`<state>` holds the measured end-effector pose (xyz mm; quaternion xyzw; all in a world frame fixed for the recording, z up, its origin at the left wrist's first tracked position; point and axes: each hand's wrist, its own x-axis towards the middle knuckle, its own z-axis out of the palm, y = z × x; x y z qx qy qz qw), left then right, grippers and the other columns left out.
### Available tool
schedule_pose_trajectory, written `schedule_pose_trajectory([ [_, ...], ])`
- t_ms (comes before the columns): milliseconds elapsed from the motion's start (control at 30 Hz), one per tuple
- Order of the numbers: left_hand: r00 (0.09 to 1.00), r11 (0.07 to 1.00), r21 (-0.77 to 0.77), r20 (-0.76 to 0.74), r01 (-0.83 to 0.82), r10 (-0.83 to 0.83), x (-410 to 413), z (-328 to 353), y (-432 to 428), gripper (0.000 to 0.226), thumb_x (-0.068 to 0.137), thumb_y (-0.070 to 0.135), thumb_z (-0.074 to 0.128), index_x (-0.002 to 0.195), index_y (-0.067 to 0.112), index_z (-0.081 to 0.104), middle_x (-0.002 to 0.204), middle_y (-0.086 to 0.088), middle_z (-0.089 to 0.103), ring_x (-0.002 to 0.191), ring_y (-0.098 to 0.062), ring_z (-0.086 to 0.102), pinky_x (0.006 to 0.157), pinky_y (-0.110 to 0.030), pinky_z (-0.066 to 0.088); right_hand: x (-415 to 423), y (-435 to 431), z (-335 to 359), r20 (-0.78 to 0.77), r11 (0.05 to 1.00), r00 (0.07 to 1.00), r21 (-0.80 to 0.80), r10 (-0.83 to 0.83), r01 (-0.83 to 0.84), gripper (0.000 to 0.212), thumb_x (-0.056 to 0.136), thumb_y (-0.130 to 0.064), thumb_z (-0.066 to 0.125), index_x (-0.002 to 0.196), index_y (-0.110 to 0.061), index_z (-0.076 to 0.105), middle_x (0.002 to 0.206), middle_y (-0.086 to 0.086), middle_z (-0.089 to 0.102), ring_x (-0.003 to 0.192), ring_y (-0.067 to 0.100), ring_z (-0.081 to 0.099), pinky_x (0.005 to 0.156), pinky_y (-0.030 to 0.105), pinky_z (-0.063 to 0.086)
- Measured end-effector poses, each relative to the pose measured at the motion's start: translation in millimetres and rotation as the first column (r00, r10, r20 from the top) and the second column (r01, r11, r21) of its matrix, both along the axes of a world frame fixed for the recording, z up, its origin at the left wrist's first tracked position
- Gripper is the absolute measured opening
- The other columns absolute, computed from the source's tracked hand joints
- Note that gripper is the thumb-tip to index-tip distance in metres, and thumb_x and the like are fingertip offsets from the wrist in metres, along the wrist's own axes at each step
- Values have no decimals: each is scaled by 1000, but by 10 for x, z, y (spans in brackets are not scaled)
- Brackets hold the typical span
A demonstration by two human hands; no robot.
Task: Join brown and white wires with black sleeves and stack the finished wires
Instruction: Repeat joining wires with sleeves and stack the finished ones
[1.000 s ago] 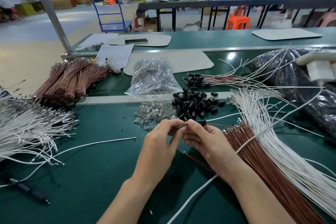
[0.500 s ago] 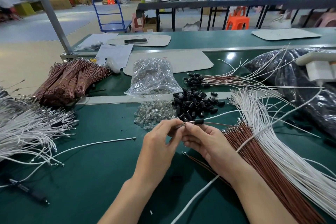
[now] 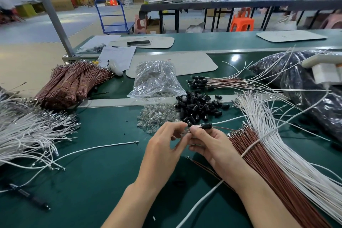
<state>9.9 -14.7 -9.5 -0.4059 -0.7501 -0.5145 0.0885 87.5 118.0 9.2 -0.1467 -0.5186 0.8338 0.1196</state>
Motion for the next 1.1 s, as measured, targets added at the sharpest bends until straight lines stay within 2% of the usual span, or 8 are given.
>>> schedule_pose_trajectory([
  [100, 999, 999, -41, -50, 10, -13, -16, 14, -19, 15, 94, 29, 68, 108, 35, 65, 97, 22, 63, 95, -6, 62, 81, -10, 43, 10, 6, -6, 8, 1000, 1000, 15, 8, -8, 20, 81, -32, 72, 87, -13, 79, 90, 9, 72, 79, 14, 67, 69, 24, 56],
  [200, 999, 999, -44, -41, 7, -9, -31, 11, -26, 18, 93, 26, 70, 107, 37, 66, 97, 23, 63, 95, -4, 62, 81, -10, 44, 14, 12, -20, 10, 1000, 1000, 20, 18, -18, 22, 83, -34, 74, 89, -14, 79, 92, 9, 73, 81, 14, 67, 71, 24, 56],
  [333, 1000, 1000, -17, -3, 25, -26, -18, -5, -13, 18, 95, 19, 70, 108, 31, 68, 98, 18, 65, 95, -8, 65, 82, -20, 51, 1, 2, -30, 13, 1000, 1000, 10, 12, -12, 25, 81, -39, 77, 87, -14, 80, 90, 8, 73, 77, 14, 68, 67, 25, 56],
  [433, 999, 999, -11, 8, 36, -36, -7, -1, -1, 16, 96, 19, 69, 109, 28, 68, 98, 17, 65, 95, -7, 65, 82, -22, 51, -5, 9, -37, 19, 1000, 1000, 11, -6, 6, 25, 83, -37, 74, 87, -14, 80, 89, 9, 73, 77, 14, 68, 66, 25, 56],
  [800, 1000, 1000, 2, -29, 11, -11, 22, 32, 4, 17, 94, 21, 72, 109, 28, 68, 98, 18, 66, 96, -4, 65, 83, -13, 49, -13, 6, -25, 32, 999, 999, 35, -31, 30, 32, 78, -39, 76, 89, -10, 80, 100, 17, 73, 84, 18, 67, 65, 24, 56],
  [1100, 999, 1000, -17, -44, -4, 3, 1, -2, -7, 13, 94, 25, 69, 107, 27, 66, 97, 18, 64, 95, -3, 64, 83, -10, 46, -9, 12, -27, 31, 999, 999, 26, -35, 35, 28, 79, -37, 75, 86, -11, 80, 92, 13, 73, 81, 17, 68, 64, 24, 55],
])
